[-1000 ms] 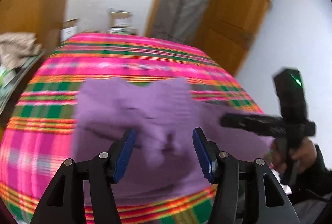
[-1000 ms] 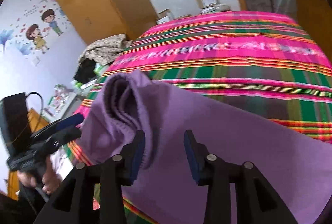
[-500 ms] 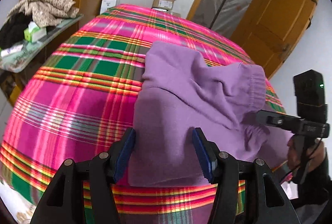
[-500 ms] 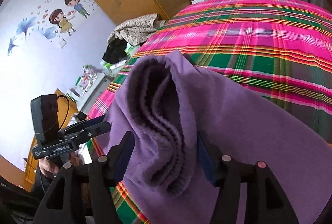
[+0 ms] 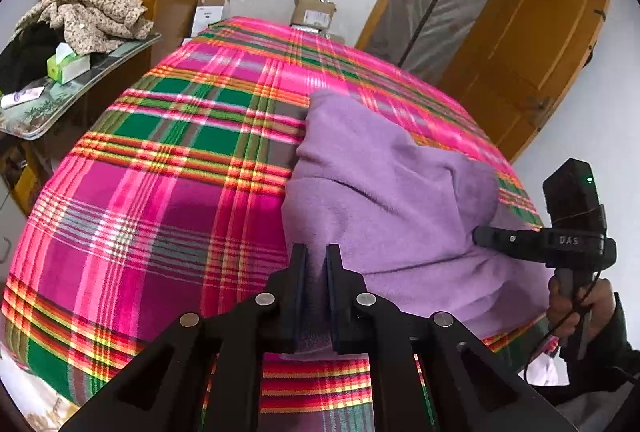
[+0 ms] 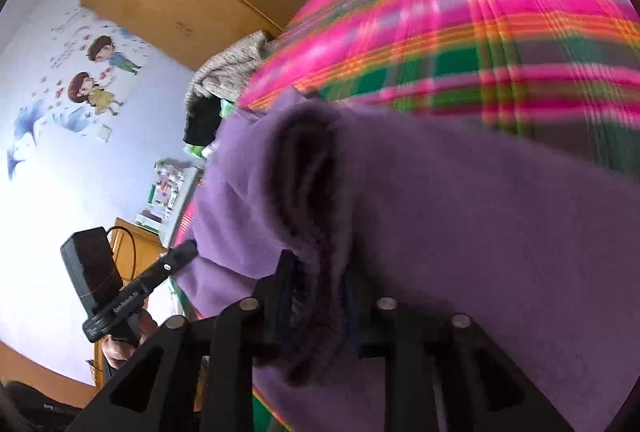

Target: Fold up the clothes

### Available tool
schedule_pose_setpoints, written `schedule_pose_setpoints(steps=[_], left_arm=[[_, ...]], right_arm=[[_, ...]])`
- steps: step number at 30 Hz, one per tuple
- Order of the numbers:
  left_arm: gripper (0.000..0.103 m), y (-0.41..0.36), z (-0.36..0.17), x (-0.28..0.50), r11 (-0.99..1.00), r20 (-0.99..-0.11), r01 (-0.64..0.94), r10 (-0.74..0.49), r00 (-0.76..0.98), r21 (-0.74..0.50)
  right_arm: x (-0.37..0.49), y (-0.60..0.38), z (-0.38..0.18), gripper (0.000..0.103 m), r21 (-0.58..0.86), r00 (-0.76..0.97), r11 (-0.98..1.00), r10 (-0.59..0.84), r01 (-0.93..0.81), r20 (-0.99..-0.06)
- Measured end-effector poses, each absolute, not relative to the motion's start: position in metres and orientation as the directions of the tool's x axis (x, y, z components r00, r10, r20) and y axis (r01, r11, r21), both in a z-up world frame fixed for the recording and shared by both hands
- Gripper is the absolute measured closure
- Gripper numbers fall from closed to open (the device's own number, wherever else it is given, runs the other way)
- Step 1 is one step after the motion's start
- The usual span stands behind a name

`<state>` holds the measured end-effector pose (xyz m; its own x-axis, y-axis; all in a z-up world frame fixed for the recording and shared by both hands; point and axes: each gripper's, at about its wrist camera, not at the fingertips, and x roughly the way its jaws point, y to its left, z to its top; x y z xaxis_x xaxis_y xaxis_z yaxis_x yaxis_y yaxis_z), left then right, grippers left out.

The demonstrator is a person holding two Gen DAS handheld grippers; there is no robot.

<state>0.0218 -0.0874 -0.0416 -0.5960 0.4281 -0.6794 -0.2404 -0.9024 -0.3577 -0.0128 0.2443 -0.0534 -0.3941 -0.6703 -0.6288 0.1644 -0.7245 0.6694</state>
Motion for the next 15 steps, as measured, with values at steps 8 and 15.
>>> schedule_pose_setpoints(steps=[8, 15], left_arm=[[0.091, -0.089, -0.044, 0.02, -0.898, -0.688, -0.239, 0.438, -0.579, -0.37], [0.089, -0.09, -0.046, 0.018, -0.896, -0.695, -0.239, 0.443, -0.567, -0.376]], right_arm=[[-0.023, 0.247, -0.016, 0.046, 0.631, -0.483, -0.736, -0.657, 0.245, -0.579], [-0.038, 0.261, -0.031, 0.059, 0.689, -0.484, -0.707, -0.665, 0.16, -0.569]])
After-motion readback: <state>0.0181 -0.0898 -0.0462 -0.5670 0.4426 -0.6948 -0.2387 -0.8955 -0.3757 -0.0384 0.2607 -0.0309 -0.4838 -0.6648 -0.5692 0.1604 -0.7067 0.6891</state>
